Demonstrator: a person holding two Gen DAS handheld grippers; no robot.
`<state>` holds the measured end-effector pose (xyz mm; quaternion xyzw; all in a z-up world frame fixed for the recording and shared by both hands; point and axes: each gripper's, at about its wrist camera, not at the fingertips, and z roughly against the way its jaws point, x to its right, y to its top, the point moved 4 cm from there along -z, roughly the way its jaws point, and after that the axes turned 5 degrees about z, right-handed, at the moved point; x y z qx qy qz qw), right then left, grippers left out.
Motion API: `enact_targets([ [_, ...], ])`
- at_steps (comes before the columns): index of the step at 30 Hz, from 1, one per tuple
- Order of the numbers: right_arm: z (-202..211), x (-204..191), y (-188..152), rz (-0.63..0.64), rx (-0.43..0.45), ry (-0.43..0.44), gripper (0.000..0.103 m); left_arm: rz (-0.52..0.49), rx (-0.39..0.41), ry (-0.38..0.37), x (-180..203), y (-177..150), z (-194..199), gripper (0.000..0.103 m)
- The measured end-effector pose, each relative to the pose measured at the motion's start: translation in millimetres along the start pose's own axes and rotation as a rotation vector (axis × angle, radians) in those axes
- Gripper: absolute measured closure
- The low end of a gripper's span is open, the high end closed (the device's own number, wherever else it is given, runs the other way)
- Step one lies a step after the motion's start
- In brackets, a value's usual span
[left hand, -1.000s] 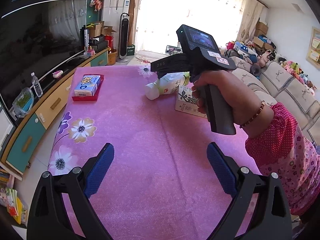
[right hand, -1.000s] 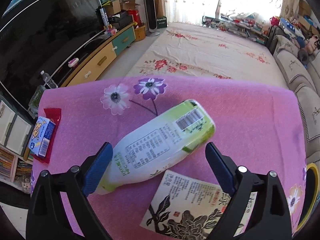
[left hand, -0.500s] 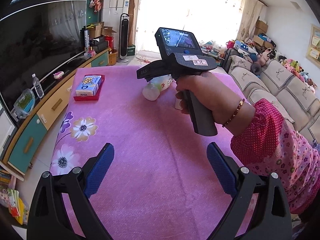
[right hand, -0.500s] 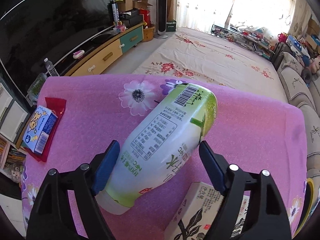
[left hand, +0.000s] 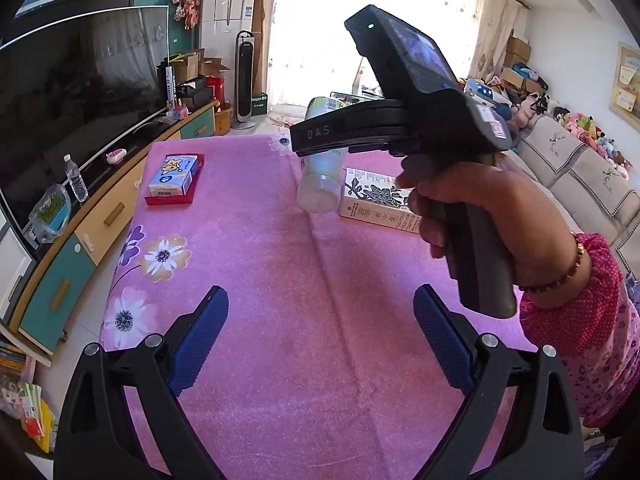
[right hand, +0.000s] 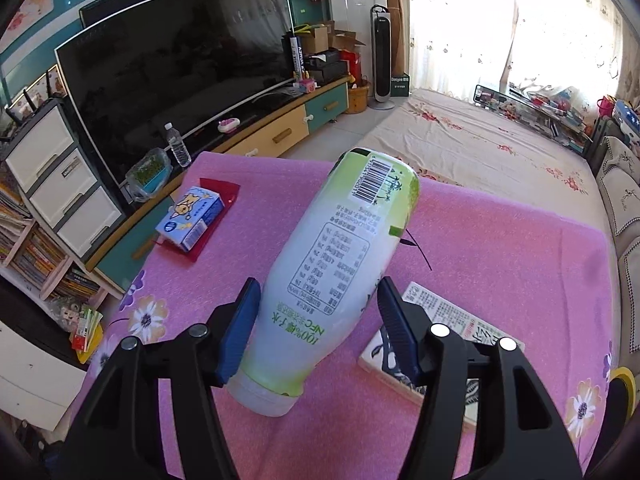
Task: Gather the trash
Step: 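Carry the milk bottle over the bin and open the right gripper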
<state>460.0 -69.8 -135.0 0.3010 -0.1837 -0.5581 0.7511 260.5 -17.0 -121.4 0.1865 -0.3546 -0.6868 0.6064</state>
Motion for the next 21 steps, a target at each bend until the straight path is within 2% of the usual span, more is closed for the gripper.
enact_targets([
  [5, 44, 10, -20, 0.025, 0.027, 0.013, 0.045, -0.021, 0.002, -0.009, 13, -2, 2, 0.011],
  [9, 80, 32, -42, 0.015, 0.053, 0.002, 0.045, -0.039, 0.001, -0.031, 29, -2, 3, 0.011],
  [21, 179, 157, -121, -0.143, 0.136, -0.139, 0.045, -0.136, -0.011, -0.082, 100, -5, -7, 0.011],
])
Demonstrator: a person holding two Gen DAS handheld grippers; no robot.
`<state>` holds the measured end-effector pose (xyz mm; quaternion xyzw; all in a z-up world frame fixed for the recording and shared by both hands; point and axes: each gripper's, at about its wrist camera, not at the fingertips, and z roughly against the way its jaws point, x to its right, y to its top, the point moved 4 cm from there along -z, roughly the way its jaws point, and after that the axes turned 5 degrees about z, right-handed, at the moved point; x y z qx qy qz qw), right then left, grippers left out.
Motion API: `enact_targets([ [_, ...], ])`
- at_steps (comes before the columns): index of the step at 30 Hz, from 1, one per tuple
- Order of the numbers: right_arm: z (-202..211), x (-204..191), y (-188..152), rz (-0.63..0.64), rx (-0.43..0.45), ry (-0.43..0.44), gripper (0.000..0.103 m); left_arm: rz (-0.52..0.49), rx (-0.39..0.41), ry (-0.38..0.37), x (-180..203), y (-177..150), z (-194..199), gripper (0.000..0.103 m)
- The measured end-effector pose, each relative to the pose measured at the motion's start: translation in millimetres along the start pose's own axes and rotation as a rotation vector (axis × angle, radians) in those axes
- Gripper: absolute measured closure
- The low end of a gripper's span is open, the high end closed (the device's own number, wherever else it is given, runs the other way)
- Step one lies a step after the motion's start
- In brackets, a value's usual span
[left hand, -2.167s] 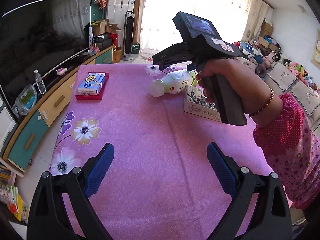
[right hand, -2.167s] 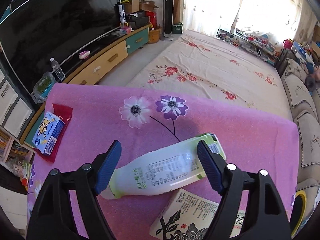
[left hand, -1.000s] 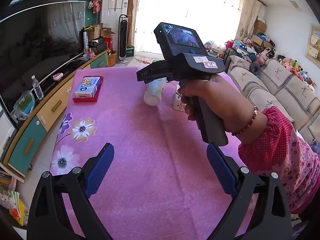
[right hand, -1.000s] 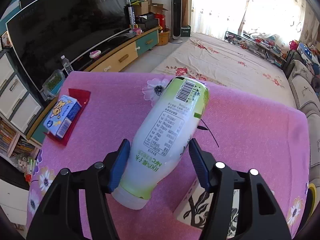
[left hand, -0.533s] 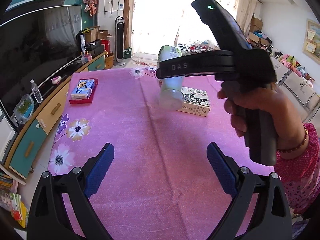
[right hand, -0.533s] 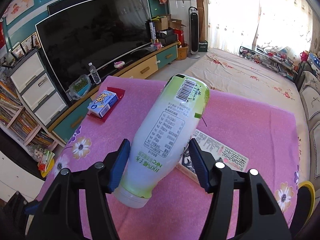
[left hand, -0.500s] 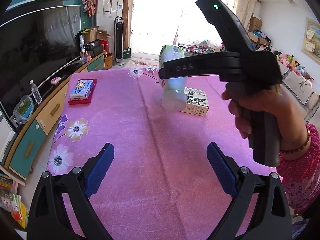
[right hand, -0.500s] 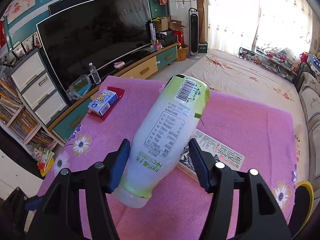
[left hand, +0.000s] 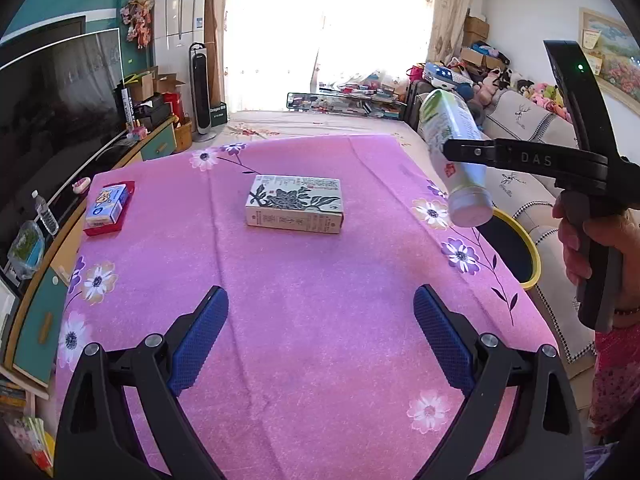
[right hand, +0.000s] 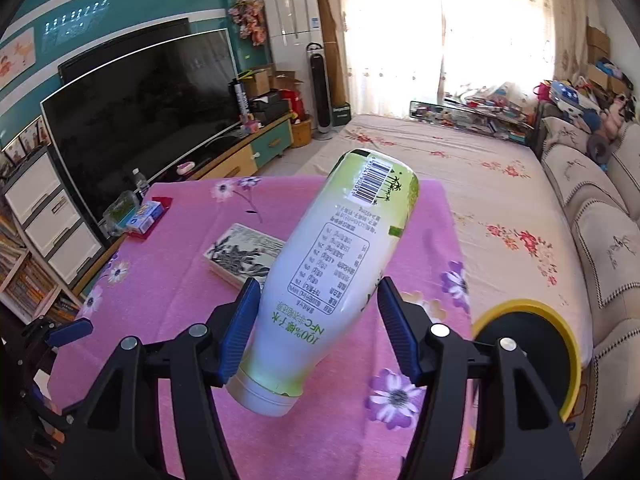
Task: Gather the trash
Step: 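Carry the milk bottle over the bin and open the right gripper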
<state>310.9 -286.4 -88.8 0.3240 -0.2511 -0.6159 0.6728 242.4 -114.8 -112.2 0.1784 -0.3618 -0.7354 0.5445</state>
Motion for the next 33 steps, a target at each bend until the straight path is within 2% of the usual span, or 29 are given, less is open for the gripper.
enact_targets([
  [8, 27, 122, -45, -0.154, -0.018, -0.188, 0.045, -0.063, -0.01, -0.028, 43, 3, -7, 0.011],
  [11, 23, 162, -64, -0.198, -0.053, -0.267, 0.045, -0.071, -0.021, -0.033, 52, 3, -12, 0.011],
  [16, 2, 202, -90, -0.236, -0.124, -0.328, 0.045, -0.086, -0.04, -0.03, 62, 1, -19, 0.011],
  [24, -36, 235, -120, -0.265, -0.22, -0.393, 0.043, -0.094, -0.062, -0.015, 62, 2, -30, 0.011],
  [25, -35, 239, -122, -0.269, -0.217, -0.41, 0.037, -0.093, -0.065, -0.016, 62, 2, -32, 0.011],
  [26, -34, 240, -122, -0.271, -0.209, -0.426, 0.034, -0.091, -0.069, -0.016, 62, 2, -34, 0.011],
  [33, -9, 223, -114, -0.253, -0.134, -0.397, 0.029, -0.084, -0.088, -0.011, 55, 4, -48, 0.011],
])
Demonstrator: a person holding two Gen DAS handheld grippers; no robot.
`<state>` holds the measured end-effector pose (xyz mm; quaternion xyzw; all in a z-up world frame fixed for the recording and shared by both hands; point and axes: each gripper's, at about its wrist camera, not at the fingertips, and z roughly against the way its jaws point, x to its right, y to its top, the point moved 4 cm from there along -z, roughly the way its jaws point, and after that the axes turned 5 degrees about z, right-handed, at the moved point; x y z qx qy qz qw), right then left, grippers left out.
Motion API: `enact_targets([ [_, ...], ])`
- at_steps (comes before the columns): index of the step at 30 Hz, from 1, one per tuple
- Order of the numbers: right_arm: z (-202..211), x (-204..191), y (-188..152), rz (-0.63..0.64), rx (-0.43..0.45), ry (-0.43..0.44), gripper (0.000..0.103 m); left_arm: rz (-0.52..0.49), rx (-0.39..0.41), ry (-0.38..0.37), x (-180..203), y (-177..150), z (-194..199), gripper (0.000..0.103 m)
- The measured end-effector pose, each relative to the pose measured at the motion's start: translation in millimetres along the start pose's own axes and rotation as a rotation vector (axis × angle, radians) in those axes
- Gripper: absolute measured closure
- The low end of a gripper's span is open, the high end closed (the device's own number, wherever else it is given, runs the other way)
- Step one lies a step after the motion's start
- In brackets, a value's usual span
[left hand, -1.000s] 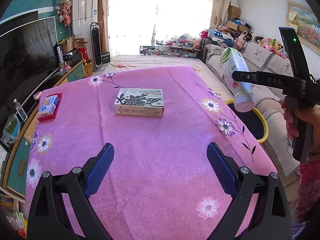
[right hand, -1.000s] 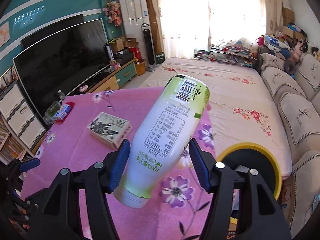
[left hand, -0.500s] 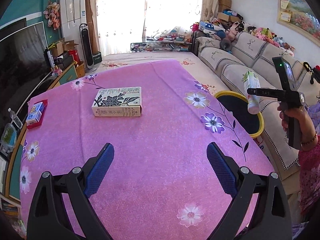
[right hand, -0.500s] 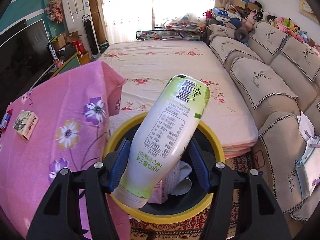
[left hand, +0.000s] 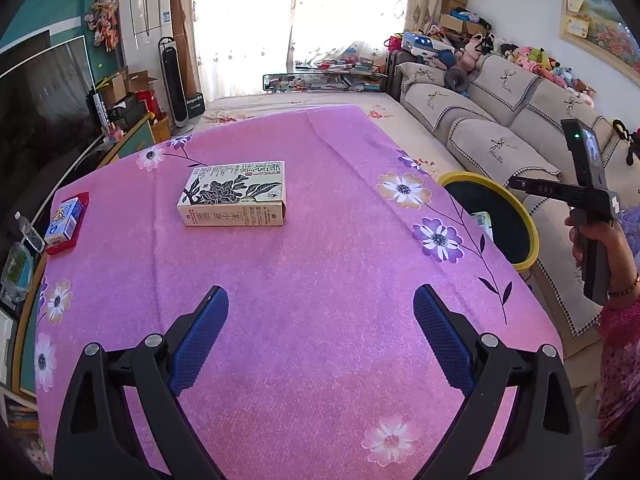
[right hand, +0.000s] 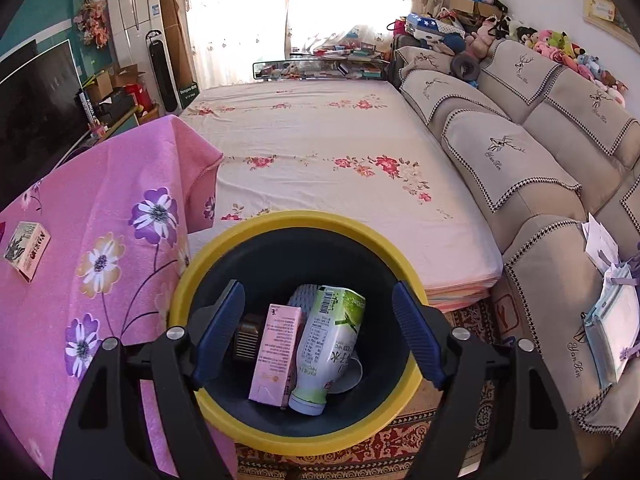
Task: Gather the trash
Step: 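Carry the milk bottle over the bin and open the right gripper, then reach the left gripper to the black-flower tea carton and close on it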
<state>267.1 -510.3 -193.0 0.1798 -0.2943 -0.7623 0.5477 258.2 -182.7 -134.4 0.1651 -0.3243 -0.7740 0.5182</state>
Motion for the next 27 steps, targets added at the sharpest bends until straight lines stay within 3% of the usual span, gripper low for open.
enact_targets([
  [6, 15, -17, 4, 0.026, 0.038, 0.033, 0.029, 0.056, -0.026, 0.0, -18, 17, -23, 0.011],
  [18, 12, -34, 7, 0.038, 0.032, 0.071, 0.029, 0.052, -0.06, 0.086, -51, 59, -109, 0.008],
  [27, 3, -35, 8, 0.033, 0.023, 0.085, 0.029, 0.041, -0.064, 0.114, -69, 75, -142, 0.006],
])
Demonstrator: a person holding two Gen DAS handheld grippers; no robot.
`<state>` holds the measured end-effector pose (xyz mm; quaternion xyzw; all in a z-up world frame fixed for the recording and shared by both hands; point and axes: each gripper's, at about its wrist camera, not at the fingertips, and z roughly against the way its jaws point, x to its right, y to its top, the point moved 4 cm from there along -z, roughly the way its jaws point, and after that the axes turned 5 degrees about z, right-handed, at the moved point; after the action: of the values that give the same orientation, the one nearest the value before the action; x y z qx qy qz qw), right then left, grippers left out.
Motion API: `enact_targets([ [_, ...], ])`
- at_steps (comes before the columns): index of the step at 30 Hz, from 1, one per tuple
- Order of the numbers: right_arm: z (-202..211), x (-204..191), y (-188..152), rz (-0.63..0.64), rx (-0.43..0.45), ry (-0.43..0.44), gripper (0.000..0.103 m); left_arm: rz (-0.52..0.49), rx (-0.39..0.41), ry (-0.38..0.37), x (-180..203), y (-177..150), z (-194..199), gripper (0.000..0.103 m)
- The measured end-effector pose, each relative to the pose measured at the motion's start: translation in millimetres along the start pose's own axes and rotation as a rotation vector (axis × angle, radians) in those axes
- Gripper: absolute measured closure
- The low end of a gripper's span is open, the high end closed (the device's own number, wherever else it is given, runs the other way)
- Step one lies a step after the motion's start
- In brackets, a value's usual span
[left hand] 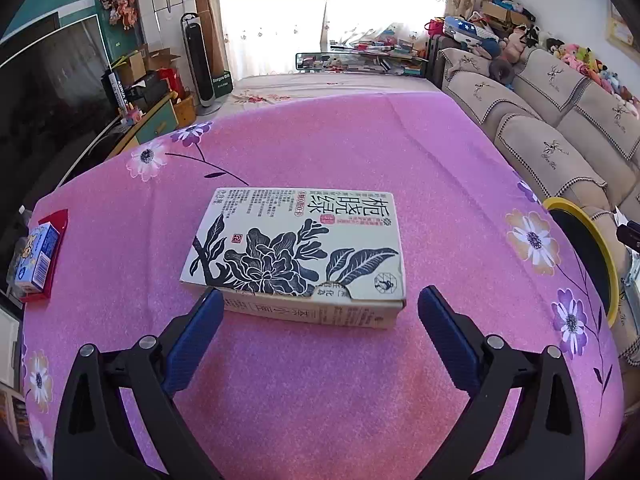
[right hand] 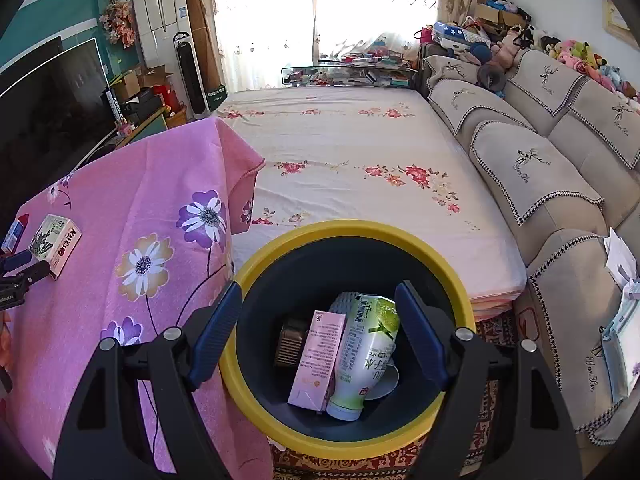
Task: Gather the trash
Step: 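Reach the left gripper to the black-flower tea carton and close on it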
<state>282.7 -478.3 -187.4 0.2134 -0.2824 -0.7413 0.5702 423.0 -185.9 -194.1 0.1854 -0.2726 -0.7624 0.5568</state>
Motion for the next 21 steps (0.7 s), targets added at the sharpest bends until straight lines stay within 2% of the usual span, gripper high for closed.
enact_targets([
  [9, -9, -7, 1, 0.009, -0.01, 0.024, 0.029, -0.056, 0.002, -0.012, -14, 14, -18, 0.005],
  [14, -10, -10, 3, 0.013, -0.009, 0.034, 0.029, 0.001, -0.037, -0.042, -21, 19, -26, 0.005],
  [17, -11, -11, 4, 0.014, -0.008, 0.037, 0.029, 0.04, -0.062, 0.016, -20, 26, -32, 0.005],
  [19, -11, -13, 5, 0.013, -0.006, 0.047, 0.029, 0.062, -0.056, 0.018, -19, 36, -37, 0.005],
  [21, -9, -16, 5, 0.017, -0.002, 0.054, 0.029, 0.069, -0.032, -0.012, -21, 47, -39, 0.005],
])
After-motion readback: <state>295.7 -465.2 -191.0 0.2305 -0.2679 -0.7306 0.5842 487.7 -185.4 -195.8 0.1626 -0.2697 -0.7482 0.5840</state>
